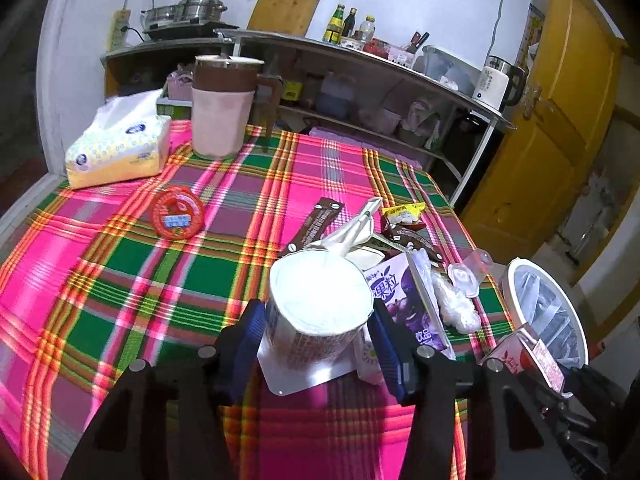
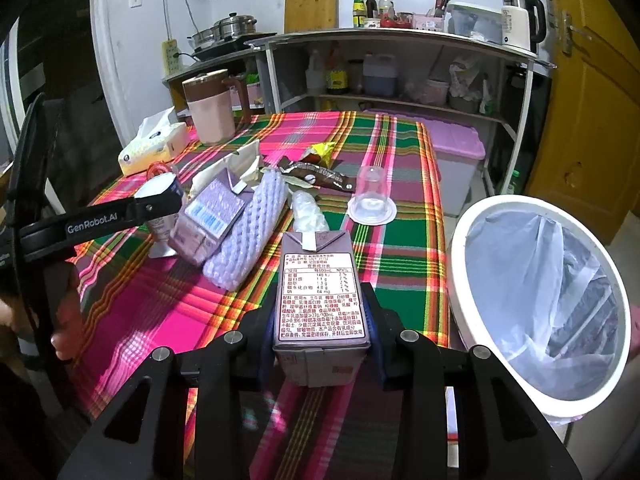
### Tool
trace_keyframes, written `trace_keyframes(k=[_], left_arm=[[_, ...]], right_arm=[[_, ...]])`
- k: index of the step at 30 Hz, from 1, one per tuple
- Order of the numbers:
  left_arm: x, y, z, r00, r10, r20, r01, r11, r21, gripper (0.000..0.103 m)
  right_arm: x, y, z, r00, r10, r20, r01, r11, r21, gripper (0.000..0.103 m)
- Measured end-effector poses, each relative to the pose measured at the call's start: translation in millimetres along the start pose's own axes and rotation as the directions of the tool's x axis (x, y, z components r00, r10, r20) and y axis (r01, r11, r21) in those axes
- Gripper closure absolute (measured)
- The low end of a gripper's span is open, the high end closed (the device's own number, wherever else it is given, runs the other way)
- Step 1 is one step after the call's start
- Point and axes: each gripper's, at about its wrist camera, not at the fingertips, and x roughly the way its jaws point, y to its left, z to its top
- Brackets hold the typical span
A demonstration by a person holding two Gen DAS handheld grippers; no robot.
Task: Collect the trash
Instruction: 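Grasp the white paper cup with the left tool while the right tool grasps the pink milk carton, then carry cup and carton over the bin and open both tools to drop them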
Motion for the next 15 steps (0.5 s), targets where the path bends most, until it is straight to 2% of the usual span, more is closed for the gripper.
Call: trace_keyframes(k=[8,15], left_arm=[[-25.9,1.6,-8.2,0.999,0.030,0.020,-0.030,0.999,0.021,0.050],[-52.7,-8.0,-13.9,0.999,0.011,0.039,-0.013,0.999,0.036,0.050]], right_arm=[[-19.5,0.6,-3.4,0.999,0.004,0.033,-0.004,1.000,0.005,0.065],[-40.0,-2.2,-8.4,0.998,-0.004,0.062,0.003,1.000,0.018,0.065]])
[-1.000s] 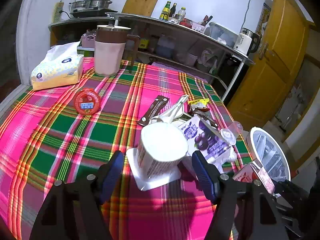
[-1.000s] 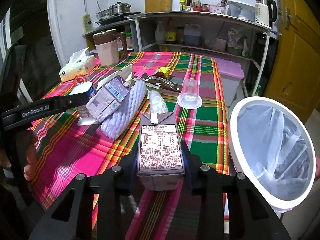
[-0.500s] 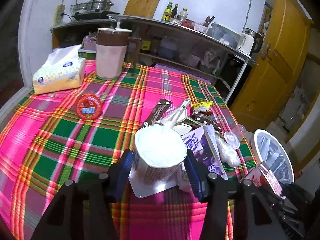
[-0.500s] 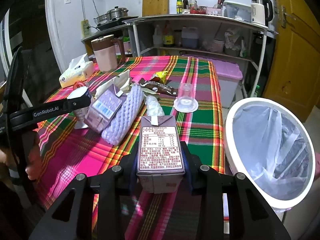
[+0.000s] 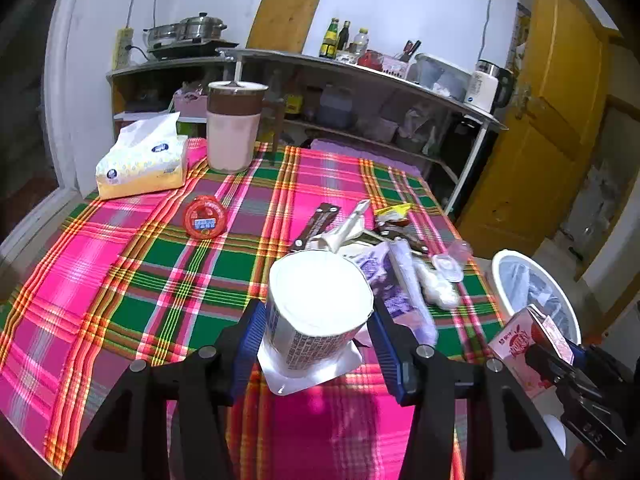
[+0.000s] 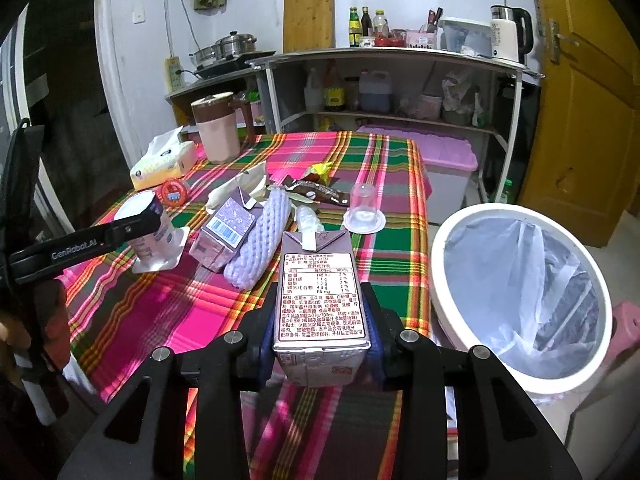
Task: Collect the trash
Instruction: 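Carry cup and carton over the bin and open both tools to drop them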
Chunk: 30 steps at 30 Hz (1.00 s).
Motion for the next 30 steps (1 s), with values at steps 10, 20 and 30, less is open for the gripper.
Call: trace_keyframes(k=[10,20,30], left_arm=[[-25.0,-38.9,-2.7,0.996,-0.088,0.010,0.087,0.995,0.054,0.050],[-17.5,-94.6,-0.2,0.980,-0.198,-0.022,0.200,0.970,0.137,0.050],[17.1,-162.6,7.8,0.942,-0.324,-0.090,0.336,0.917,0.215,0.050]], right_arm=[[-25.9,-19.9,-8.7,0.999,-0.037,0.026,0.035,0.998,0.045,0.065],[-44.4,-58.8,-12.5,0.992,-0.117,0.039,0.112,0.987,0.112,0.065],[-46.9,-106.1,-17.0,0.980,-0.199,0.022,0.192,0.964,0.184,0.065]])
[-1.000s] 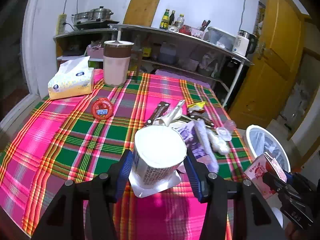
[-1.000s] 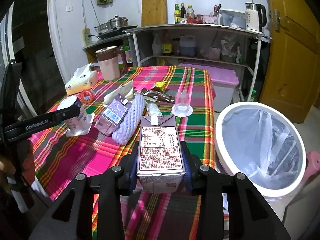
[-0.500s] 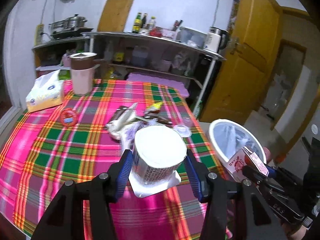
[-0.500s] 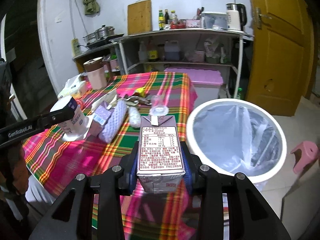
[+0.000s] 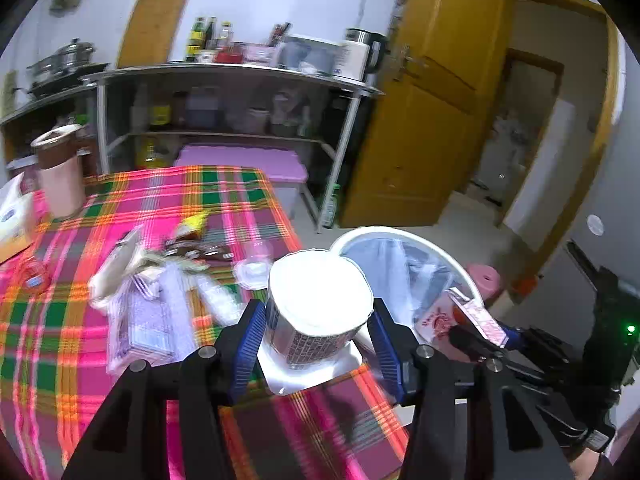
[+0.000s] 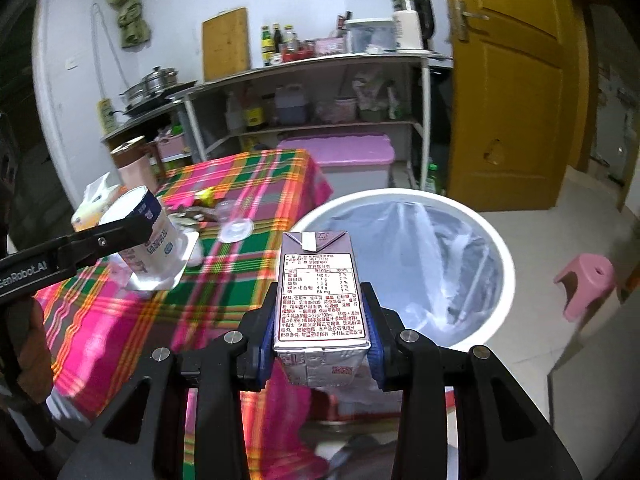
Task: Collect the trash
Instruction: 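Carry cup and carton over the bin and open both tools to drop them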
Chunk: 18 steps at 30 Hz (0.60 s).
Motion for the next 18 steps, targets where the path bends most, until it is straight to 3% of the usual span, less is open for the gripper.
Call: trace_keyframes(k=[9,18], left_arm=[[50.1,-35.6,18.2,0.993,-0.110,-0.050,0.112,0.992,0.053,0.050],[90.4,-55.3,25.7,0.982,-0.159,-0.105,0.168,0.982,0.082,0.050]], right_arm=[[14.3,-42.2,8.4,0.998,-0.059,-0.019,0.060,0.997,0.050,0.065],[41.5,-64.7,10.6,0.994,-0.077,-0.081,0.084,0.993,0.080,0.065]])
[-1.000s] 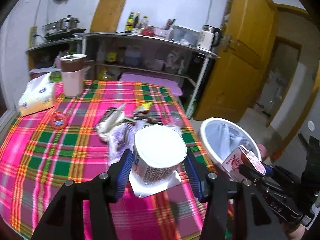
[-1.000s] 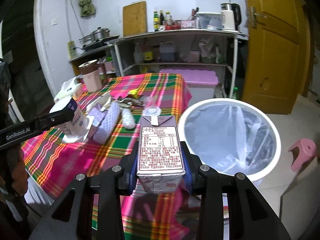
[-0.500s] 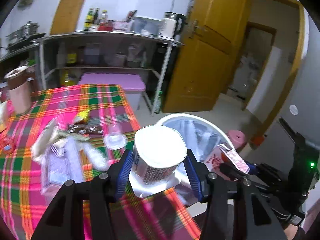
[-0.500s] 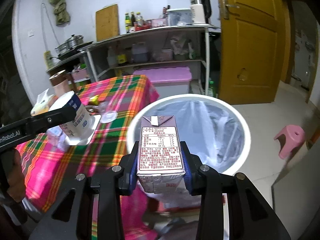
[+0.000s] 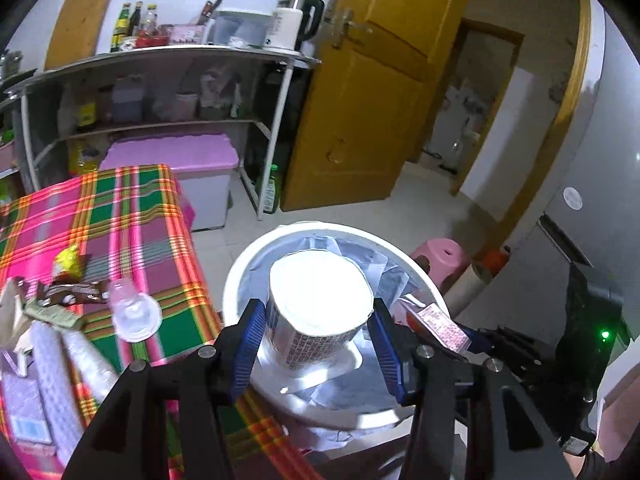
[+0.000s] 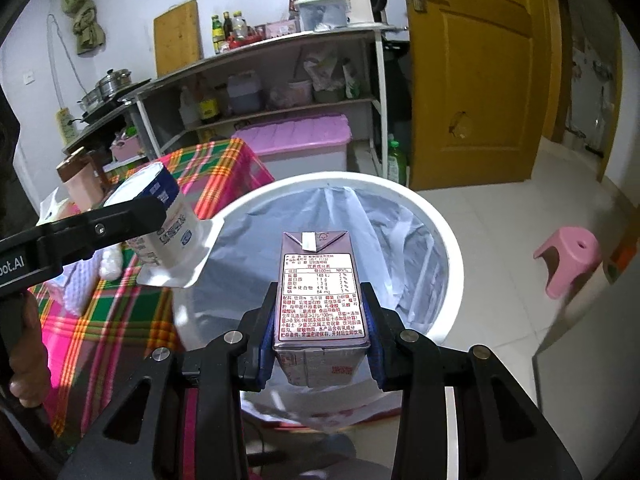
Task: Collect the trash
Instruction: 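Carry cup and carton over the bin and open both tools to drop them, then return both tools to the table and grasp the purple grape drink carton with the left tool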
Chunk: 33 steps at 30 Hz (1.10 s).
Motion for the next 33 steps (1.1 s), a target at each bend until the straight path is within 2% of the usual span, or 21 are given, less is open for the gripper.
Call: trace_keyframes(k=[6,12,15,25,33], left_arm=[[27.7,-4.0,3.8,0.999,-0.010,-0.038,0.011,1.000,0.023,0.049],[40.7,-4.9,2.7,0.998,0.001,-0.067,0.000,1.000,0.028,0.049],[44.5,-5.9,3.9,0.998,0.006,-0.068,-0.004,1.000,0.027,0.049],[30.3,-3.7,1.9,0.999,0.033,-0.032,-0.032,0.999,0.019,0.049],[-9.0,-2.2,-5.1,0.996,0.080,0.034,-0.080,0.997,0.004,0.049]], right_arm=[[12.8,-9.0,3.7,0.999,-0.014,-0.031,0.015,1.000,0.011,0.065],[18.1,-13.5,5.2,0.999,-0.016,-0.039,0.017,1.000,0.017,0.065],[18.6,-14.0,6.1,0.999,-0.018,-0.033,0.019,1.000,0.019,0.061],[6.7,-9.2,5.6,1.000,-0.019,-0.006,0.019,1.000,0.021,0.059],[-16.8,8.3,0.2,0.999,0.006,0.032,-0.006,1.000,-0.005,0.059]])
